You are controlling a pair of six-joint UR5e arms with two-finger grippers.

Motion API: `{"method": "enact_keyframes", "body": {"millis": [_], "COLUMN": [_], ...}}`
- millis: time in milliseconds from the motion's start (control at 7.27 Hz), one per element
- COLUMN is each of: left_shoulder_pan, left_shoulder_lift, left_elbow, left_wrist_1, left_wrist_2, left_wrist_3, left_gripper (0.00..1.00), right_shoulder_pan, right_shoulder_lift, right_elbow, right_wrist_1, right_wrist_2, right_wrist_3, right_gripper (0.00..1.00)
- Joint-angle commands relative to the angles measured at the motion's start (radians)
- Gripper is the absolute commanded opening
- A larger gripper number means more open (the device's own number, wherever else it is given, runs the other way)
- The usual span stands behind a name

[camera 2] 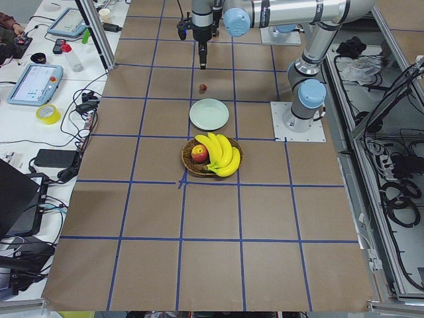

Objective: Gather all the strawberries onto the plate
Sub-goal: 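Move the right gripper to the two far strawberries and grasp one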

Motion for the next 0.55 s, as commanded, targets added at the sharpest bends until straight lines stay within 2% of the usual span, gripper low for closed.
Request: {"method": "enact_keyframes", "body": {"millis": [0,413], "left_shoulder_pan": [0.006,0.003], "left_shoulder_lift": [-0.001,-0.001], "left_elbow": [0.002,-0.001], "left_wrist_1": [0.011,0.011], "left_wrist_2": [-0.012,-0.008], "left_wrist_3": [0.000,0.000], "left_gripper": [1.00,1.00], "right_shoulder_pan": [0.001,0.012], "right_shoulder_lift": [0.001,-0.010], "right_elbow": [-0.001,-0.001], "right_wrist_1": [0.016,0.017], "right_wrist_2": [-0.004,-0.004], "right_wrist_3": [0.007,0.010], "right_gripper": [0.00,0.00]}}
